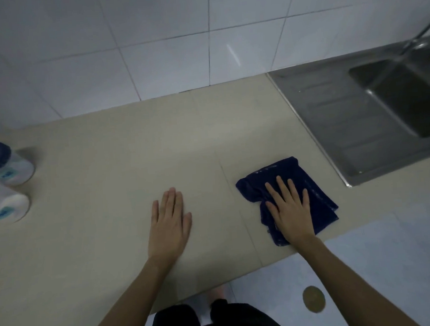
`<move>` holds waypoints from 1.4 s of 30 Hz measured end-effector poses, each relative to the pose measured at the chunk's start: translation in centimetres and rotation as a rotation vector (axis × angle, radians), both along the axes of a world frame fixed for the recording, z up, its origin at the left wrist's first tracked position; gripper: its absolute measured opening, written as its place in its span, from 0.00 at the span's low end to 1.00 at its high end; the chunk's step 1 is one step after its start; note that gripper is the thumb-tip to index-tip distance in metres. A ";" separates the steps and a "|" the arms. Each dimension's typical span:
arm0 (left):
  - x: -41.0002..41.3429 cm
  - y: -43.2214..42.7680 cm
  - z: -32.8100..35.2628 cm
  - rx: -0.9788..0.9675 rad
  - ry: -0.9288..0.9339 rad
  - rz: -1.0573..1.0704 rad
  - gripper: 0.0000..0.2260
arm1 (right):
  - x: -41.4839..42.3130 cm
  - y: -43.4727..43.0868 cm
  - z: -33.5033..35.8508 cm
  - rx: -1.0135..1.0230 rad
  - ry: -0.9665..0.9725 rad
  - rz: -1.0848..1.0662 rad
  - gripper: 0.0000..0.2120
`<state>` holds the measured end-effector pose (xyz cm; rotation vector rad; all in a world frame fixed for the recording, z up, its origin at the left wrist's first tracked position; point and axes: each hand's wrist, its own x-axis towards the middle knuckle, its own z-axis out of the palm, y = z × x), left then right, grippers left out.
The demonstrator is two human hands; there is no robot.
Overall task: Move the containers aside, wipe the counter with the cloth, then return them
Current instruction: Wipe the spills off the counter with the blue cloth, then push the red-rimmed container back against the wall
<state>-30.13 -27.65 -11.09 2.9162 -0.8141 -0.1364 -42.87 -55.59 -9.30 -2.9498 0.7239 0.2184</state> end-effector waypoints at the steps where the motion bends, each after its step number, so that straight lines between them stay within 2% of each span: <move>1: 0.0 -0.1 0.0 0.000 -0.005 0.002 0.27 | 0.1 0.1 -0.1 -0.001 0.011 -0.004 0.30; 5: -0.2 0.0 0.3 -0.015 0.001 0.009 0.27 | 0.3 0.4 0.1 -0.065 0.061 0.048 0.29; 9: 0.2 0.1 1.0 -0.067 0.023 -0.008 0.26 | 1.5 1.4 1.1 -0.225 -0.015 0.293 0.27; 12: 0.6 1.5 1.7 -0.102 0.007 -0.006 0.21 | 4.4 4.6 1.5 -0.175 -0.160 0.483 0.29; 16: 1.0 7.3 2.7 -0.153 -0.019 0.126 0.17 | 9.5 11.2 2.2 -0.156 -0.176 0.734 0.23; 25: 2.1 22.5 3.7 -0.131 -0.036 0.475 0.20 | 17.6 23.5 3.7 0.039 -0.248 1.054 0.21; 29: 3.7 27.1 2.8 -0.156 -0.063 0.524 0.18 | 20.0 29.7 4.5 0.107 -0.237 1.086 0.24; 35: 7.3 31.5 2.4 -0.199 -0.143 0.400 0.14 | 25.4 40.7 7.0 0.280 -0.286 1.032 0.31; 38: 8.3 32.3 2.2 -0.222 -0.133 0.515 0.15 | 28.5 45.5 7.4 0.266 -0.305 0.957 0.32; 40: 7.7 32.3 1.6 -0.224 -0.148 0.512 0.15 | 29.9 47.1 7.0 0.239 -0.279 0.863 0.31; 42: 7.0 32.4 0.7 -0.238 -0.172 0.485 0.15 | 30.8 48.0 6.3 0.347 -0.259 0.772 0.30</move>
